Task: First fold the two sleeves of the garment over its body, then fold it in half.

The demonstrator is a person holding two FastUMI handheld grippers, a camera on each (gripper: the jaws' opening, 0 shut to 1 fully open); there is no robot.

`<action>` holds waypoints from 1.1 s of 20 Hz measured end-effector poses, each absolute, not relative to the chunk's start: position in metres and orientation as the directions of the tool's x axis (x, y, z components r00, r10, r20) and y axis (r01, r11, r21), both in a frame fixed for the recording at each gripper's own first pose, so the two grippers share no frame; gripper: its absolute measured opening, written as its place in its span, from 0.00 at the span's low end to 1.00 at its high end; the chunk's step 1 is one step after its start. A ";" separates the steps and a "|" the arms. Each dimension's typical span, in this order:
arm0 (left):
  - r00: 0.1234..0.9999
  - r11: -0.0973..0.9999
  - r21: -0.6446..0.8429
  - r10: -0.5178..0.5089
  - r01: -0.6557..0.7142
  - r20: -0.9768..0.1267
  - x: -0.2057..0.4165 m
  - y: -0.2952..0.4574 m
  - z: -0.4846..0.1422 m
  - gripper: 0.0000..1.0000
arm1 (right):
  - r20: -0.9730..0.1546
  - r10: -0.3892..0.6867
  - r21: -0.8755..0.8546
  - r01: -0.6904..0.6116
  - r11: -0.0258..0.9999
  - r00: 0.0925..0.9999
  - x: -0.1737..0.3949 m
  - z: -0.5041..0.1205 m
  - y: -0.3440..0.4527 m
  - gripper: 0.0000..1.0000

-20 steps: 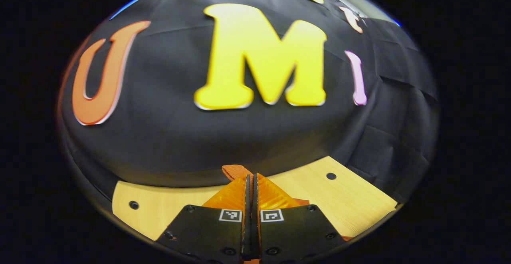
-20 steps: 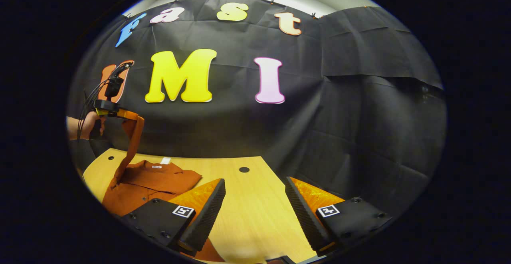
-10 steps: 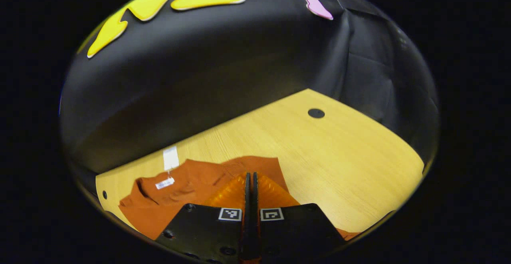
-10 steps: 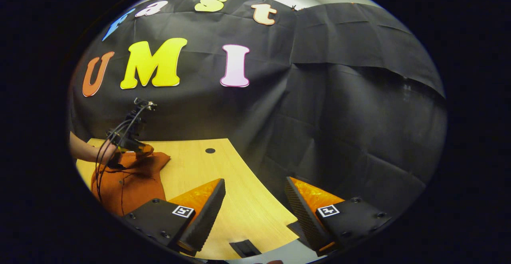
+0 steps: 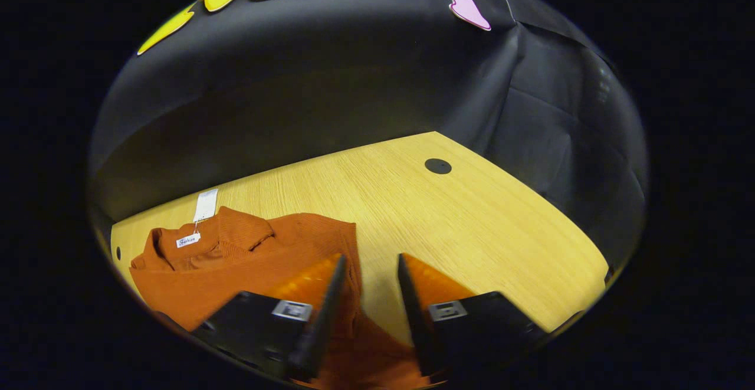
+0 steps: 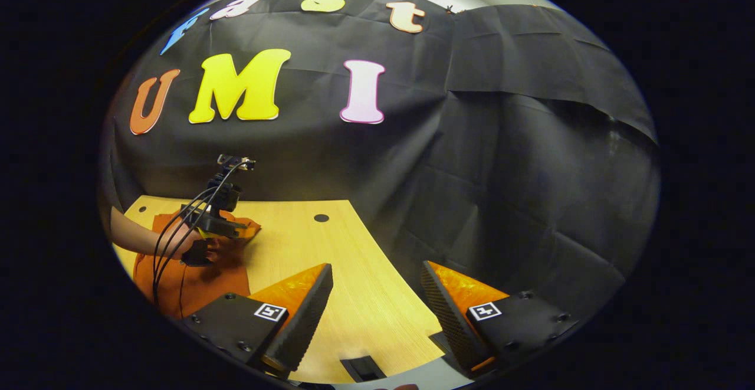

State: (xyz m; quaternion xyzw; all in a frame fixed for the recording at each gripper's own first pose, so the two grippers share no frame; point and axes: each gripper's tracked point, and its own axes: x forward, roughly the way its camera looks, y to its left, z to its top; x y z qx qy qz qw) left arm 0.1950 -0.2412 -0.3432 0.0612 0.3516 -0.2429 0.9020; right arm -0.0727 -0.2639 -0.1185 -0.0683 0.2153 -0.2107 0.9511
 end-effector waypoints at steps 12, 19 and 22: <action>0.906 0.953 -0.054 -0.299 0.297 -0.300 0.157 -0.131 -0.101 0.98 | -0.192 -0.121 -0.107 0.102 0.989 0.974 0.045 -0.047 -0.130 0.96; 0.959 0.984 -0.050 -0.179 0.172 -0.218 0.101 -0.039 -0.025 0.98 | -0.108 0.079 -0.061 -0.085 0.995 0.991 0.081 -0.019 -0.034 0.95; 0.975 0.994 -0.061 -0.102 0.092 -0.198 0.081 0.002 -0.012 0.98 | -0.099 0.137 -0.056 -0.143 0.988 0.986 0.083 -0.017 -0.005 0.95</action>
